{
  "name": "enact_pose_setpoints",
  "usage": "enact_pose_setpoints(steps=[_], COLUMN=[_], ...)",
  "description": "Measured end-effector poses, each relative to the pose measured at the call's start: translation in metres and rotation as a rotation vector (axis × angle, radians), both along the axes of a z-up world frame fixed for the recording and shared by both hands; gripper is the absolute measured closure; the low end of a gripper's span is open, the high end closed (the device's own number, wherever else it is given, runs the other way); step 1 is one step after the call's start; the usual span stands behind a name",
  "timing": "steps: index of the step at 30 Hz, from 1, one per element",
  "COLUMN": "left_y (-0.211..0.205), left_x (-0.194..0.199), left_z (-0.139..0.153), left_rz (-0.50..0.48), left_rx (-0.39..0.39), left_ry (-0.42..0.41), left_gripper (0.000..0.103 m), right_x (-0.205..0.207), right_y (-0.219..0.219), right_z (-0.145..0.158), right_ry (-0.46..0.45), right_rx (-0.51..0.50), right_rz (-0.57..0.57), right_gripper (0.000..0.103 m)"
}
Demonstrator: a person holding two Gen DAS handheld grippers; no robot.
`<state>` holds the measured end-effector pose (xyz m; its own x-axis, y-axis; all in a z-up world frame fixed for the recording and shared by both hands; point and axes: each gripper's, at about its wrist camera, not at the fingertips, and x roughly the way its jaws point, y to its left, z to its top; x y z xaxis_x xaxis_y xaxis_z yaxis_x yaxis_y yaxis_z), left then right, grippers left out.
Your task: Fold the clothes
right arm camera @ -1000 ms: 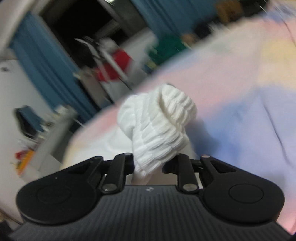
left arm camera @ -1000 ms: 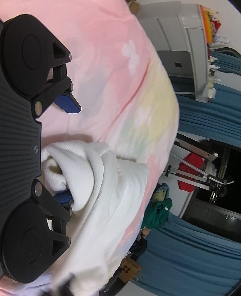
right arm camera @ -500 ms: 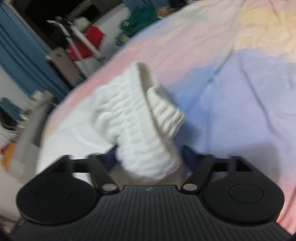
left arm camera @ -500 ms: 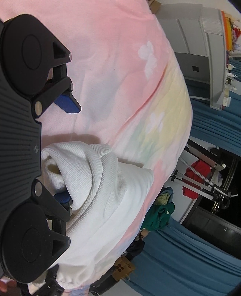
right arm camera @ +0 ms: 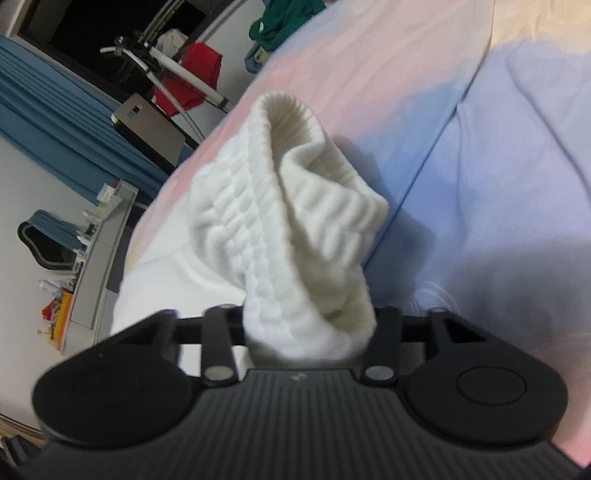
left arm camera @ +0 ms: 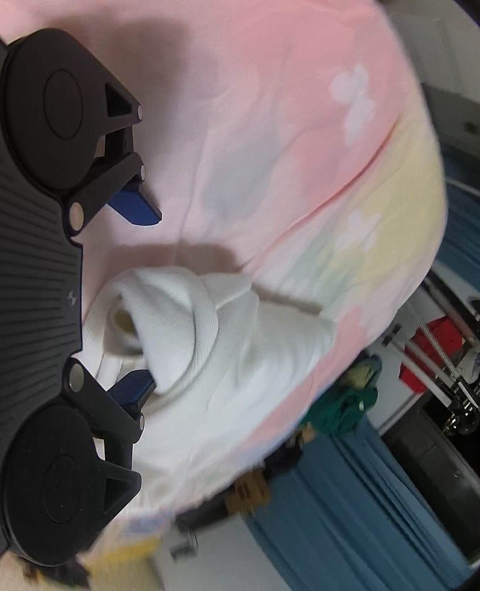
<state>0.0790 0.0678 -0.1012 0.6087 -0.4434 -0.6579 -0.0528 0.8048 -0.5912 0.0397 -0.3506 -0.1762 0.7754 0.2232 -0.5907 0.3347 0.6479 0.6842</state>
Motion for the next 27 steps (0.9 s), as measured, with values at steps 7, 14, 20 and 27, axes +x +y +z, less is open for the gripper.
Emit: enact_pose_setpoints(steps=[7, 14, 20, 27], left_y=[0.014, -0.014, -0.021, -0.024], left_x=[0.001, 0.058, 0.073, 0.069], left_z=[0.018, -0.014, -0.037, -0.035], left_rz=[-0.042, -0.09, -0.138, -0.144], left_rx=[-0.16, -0.089, -0.13, -0.102], left_ry=[-0.098, -0.037, -0.003, -0.042], left_gripper=[0.0, 0.0, 0.01, 0.031], right_x=[0.001, 0.005, 0.007, 0.006], right_y=[0.004, 0.005, 0.005, 0.011], right_z=[0.012, 0.011, 0.005, 0.007], right_ry=[-0.026, -0.029, -0.022, -0.022], right_rx=[-0.038, -0.041, -0.034, -0.079], right_rz=[-0.011, -0.017, -0.022, -0.024], right_gripper=[0.066, 0.066, 0.066, 0.066])
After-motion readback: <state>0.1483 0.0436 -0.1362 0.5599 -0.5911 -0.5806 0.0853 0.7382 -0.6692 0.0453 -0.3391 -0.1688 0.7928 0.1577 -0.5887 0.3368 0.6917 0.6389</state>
